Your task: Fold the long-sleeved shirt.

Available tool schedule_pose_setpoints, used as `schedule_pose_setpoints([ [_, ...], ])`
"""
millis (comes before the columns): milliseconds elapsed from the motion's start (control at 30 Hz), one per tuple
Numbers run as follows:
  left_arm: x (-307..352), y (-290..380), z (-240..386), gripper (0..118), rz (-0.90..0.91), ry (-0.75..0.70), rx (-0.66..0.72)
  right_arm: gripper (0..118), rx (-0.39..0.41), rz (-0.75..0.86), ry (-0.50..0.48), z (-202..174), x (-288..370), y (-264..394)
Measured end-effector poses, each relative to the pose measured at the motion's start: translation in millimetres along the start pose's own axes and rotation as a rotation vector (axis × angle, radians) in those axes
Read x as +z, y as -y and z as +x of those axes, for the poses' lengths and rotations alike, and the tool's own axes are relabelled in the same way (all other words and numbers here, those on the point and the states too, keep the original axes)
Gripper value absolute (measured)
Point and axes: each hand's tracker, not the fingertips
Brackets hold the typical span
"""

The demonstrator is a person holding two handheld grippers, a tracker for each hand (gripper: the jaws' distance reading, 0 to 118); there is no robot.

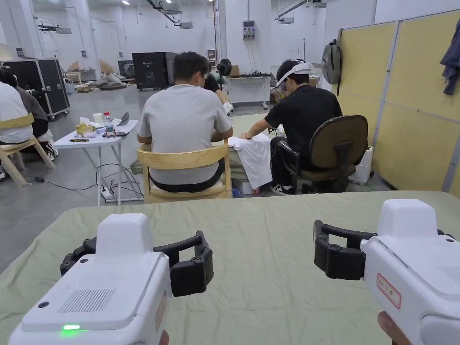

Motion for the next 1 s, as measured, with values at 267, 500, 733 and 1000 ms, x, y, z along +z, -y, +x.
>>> schedule_pose_setpoints([
  [267, -0.9, -0.8, -1.8, 118, 0.009, -0.011, -0.004, 118, 0.025, 0.007, -0.013, -1.1, 0.6, 1.0],
  [500, 1.8, -2.1, -2.1, 118, 0.026, -0.004, -0.014, 118, 0.032, 0.014, -0.019, -1.1, 2.6, -0.7],
  [733, 2.9, -1.4, -1.3, 118, 0.024, -0.006, -0.023, 118, 0.042, 0.027, -0.020, -0.6, 5.6, -1.0],
  [1000, 4.6, -2.9, -2.6, 118, 0.019, 0.003, -0.005, 118, 0.050, 0.037, -0.028, -4.0, 8.5, -1.1],
])
